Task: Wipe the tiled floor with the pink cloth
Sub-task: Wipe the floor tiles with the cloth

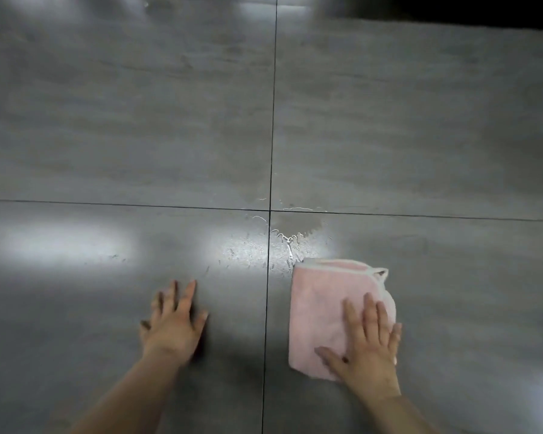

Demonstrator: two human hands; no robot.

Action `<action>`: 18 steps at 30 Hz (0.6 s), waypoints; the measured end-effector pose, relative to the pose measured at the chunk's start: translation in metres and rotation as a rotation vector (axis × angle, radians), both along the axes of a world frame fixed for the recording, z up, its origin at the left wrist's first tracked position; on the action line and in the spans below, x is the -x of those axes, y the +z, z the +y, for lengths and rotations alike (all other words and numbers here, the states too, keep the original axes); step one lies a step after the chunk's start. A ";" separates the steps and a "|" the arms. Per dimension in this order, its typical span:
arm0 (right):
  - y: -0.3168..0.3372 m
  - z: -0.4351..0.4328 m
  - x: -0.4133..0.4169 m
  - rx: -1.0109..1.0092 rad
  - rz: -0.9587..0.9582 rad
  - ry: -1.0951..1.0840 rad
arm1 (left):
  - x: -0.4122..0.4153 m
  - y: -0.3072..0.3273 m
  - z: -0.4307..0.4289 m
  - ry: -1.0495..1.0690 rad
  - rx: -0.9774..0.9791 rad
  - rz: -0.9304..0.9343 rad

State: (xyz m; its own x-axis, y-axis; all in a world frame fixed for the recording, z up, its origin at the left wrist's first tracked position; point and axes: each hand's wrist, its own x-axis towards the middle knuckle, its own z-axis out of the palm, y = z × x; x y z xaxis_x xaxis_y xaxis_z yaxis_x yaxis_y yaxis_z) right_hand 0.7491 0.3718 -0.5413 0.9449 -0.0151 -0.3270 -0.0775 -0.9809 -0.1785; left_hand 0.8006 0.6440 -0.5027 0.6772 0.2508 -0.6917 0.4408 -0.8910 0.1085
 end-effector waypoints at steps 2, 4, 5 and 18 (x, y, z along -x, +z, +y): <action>-0.007 0.031 -0.013 0.057 -0.022 0.054 | 0.001 0.000 0.016 -0.051 -0.044 0.016; -0.014 0.065 -0.016 0.070 -0.102 0.198 | 0.000 -0.001 0.027 -0.068 -0.076 0.044; -0.019 0.080 -0.012 0.076 -0.160 0.344 | 0.000 -0.002 0.029 -0.066 -0.076 0.047; -0.007 -0.051 -0.061 0.187 -0.191 -0.188 | 0.009 -0.017 0.029 -0.045 -0.091 -0.016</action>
State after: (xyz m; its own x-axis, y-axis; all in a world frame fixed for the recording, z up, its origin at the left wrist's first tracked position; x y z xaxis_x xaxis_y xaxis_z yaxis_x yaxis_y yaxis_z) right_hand 0.8102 0.3208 -0.5486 0.9639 -0.2384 -0.1187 -0.2430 -0.9697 -0.0255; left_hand 0.7920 0.6734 -0.5200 0.6998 0.2810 -0.6567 0.3988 -0.9164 0.0329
